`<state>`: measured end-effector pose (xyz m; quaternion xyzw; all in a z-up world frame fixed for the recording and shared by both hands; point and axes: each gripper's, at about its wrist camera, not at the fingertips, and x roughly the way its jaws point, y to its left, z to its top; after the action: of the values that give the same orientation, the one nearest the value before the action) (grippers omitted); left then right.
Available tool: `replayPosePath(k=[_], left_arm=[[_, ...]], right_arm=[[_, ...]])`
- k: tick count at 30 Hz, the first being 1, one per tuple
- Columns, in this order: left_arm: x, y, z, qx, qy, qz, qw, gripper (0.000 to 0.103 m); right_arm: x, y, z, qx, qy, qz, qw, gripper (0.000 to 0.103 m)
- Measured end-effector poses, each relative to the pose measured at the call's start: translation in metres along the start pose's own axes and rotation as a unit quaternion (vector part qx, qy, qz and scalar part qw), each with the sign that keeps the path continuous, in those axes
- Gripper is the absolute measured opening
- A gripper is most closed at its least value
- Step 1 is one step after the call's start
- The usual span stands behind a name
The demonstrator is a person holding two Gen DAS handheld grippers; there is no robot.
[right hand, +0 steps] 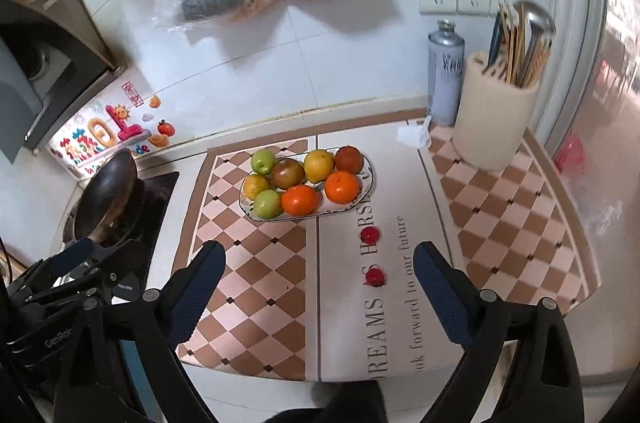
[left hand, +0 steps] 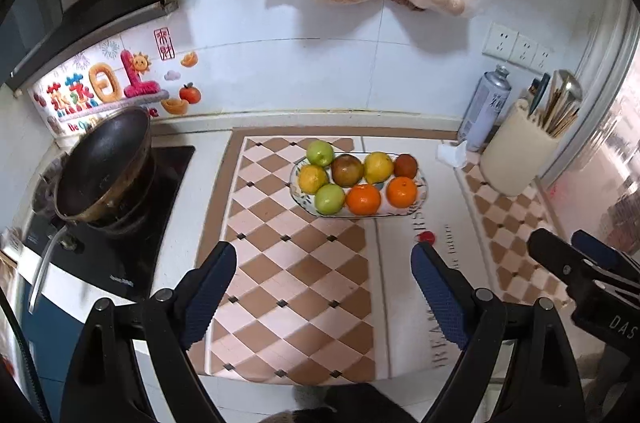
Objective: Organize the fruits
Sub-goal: 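Grasp a red cherry tomato with the right tool while the left tool grasps the other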
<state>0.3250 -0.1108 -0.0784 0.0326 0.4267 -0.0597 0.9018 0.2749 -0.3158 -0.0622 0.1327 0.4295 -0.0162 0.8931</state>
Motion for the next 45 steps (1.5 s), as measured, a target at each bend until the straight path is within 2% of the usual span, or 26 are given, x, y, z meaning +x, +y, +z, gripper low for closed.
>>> replayPosePath(k=[3, 4, 8, 11, 13, 16, 20, 21, 24, 26, 29, 33, 35, 39, 40, 42, 43, 45], left_arm=[[0.011, -0.015, 0.002, 0.033, -0.022, 0.069, 0.9968, 0.090], [0.016, -0.018, 0.004, 0.036, -0.019, 0.074, 0.9964, 0.090], [0.049, -0.021, 0.008, 0.015, -0.002, 0.050, 0.9987, 0.090], [0.084, -0.028, 0.010, 0.005, 0.029, 0.044, 0.9986, 0.090], [0.112, -0.038, 0.009, 0.014, 0.061, 0.055, 0.9965, 0.090], [0.148, -0.052, 0.004, 0.035, 0.096, 0.078, 0.9917, 0.090], [0.186, -0.062, -0.002, 0.042, 0.140, 0.081, 0.9859, 0.090], [0.193, -0.065, -0.002, 0.044, 0.150, 0.078, 0.9846, 0.090], [0.213, -0.071, -0.003, 0.042, 0.179, 0.070, 0.9806, 0.090], [0.227, -0.078, -0.003, 0.036, 0.200, 0.055, 0.9776, 0.090], [0.244, -0.094, -0.003, 0.039, 0.218, 0.030, 0.9747, 0.090], [0.272, -0.134, -0.007, 0.063, 0.250, -0.030, 0.9656, 0.090], [0.284, -0.150, -0.011, 0.069, 0.264, -0.045, 0.9609, 0.089], [0.301, -0.174, -0.015, 0.070, 0.270, -0.062, 0.9583, 0.089], [0.304, -0.180, -0.016, 0.074, 0.272, -0.067, 0.9572, 0.087], [0.308, -0.189, -0.016, 0.083, 0.273, -0.072, 0.9557, 0.067], [0.310, -0.194, -0.017, 0.088, 0.274, -0.075, 0.9546, 0.061], [0.315, -0.202, -0.018, 0.097, 0.278, -0.085, 0.9519, 0.037]], right_arm=[[0.024, -0.017, -0.002, 0.007, 0.010, -0.009, 1.000, 0.097], [0.036, -0.024, -0.002, 0.009, 0.020, -0.015, 1.000, 0.097], [0.106, -0.054, -0.009, 0.013, 0.090, -0.032, 0.995, 0.097], [0.168, -0.076, -0.024, 0.020, 0.137, -0.031, 0.990, 0.094], [0.198, -0.086, -0.031, 0.023, 0.159, -0.022, 0.987, 0.081], [0.243, -0.098, -0.044, 0.034, 0.201, -0.002, 0.979, 0.068], [0.284, -0.103, -0.056, 0.024, 0.235, 0.015, 0.971, 0.056], [0.292, -0.103, -0.060, 0.014, 0.246, 0.018, 0.969, 0.046], [0.292, -0.092, -0.064, -0.030, 0.243, 0.015, 0.969, 0.031], [0.289, -0.092, -0.065, -0.036, 0.237, 0.019, 0.971, 0.031], [0.281, -0.108, -0.059, -0.008, 0.221, 0.021, 0.975, 0.031], [0.268, -0.141, -0.042, 0.032, 0.207, 0.017, 0.978, 0.031], [0.266, -0.159, -0.035, 0.043, 0.206, 0.010, 0.978, 0.031], [0.271, -0.186, -0.026, 0.053, 0.211, 0.003, 0.976, 0.031], [0.272, -0.192, -0.025, 0.058, 0.213, 0.001, 0.975, 0.031], [0.272, -0.200, -0.023, 0.065, 0.217, 0.001, 0.974, 0.031], [0.272, -0.203, -0.021, 0.070, 0.217, 0.003, 0.974, 0.031], [0.273, -0.202, -0.022, 0.070, 0.217, 0.005, 0.974, 0.031]])
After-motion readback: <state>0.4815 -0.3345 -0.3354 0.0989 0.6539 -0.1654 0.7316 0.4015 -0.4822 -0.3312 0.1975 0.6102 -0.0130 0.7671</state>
